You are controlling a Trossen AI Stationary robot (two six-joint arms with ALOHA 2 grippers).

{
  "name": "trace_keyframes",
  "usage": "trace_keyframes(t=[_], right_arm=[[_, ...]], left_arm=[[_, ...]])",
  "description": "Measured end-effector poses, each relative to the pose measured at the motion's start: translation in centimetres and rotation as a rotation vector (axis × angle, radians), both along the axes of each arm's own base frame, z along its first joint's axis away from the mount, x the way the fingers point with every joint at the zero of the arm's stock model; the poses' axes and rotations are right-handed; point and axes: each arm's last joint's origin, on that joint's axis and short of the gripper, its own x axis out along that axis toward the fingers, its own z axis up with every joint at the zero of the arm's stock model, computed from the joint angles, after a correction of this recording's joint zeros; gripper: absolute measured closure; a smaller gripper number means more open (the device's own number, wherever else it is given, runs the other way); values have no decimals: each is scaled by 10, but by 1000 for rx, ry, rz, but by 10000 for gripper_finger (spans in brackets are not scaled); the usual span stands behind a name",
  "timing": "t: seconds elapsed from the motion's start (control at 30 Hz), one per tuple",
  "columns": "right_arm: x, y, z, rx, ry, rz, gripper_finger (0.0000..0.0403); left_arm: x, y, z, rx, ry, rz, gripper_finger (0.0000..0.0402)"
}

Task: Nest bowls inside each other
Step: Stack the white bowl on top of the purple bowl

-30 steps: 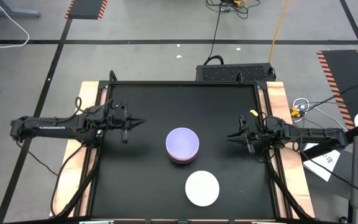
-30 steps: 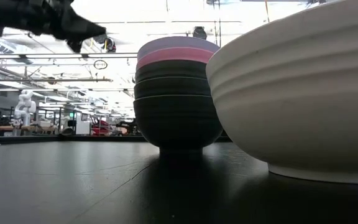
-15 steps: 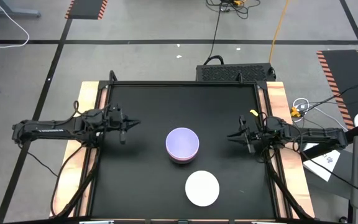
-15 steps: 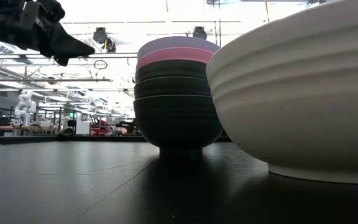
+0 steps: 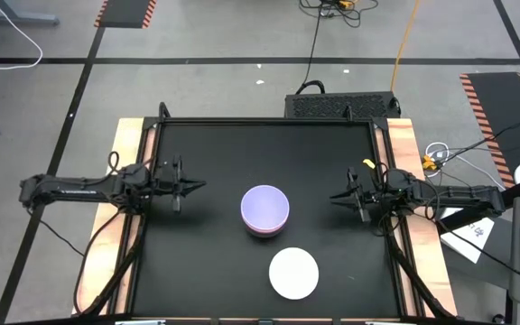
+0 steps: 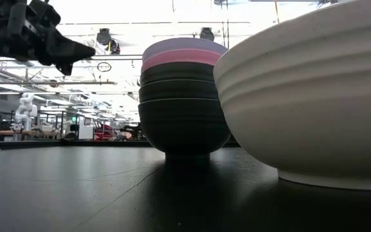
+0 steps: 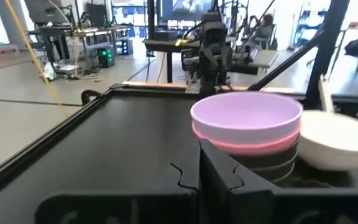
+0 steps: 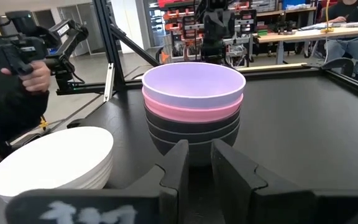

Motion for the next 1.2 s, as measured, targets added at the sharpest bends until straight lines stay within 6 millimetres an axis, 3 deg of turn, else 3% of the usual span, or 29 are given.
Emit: trace_keyframes(t=[0.67,0.93,1.2], right_arm=[[0,0,1,-2,-15,-2,339],[0,0,1,-24,-18,-1,339],[0,0,5,-89,-61,3,339]], left_arm=[[-30,1,-23,-29,224,116,384],[-32,0,-28,-44,256,99,398],[-31,0,-28,-50,256,95,355]])
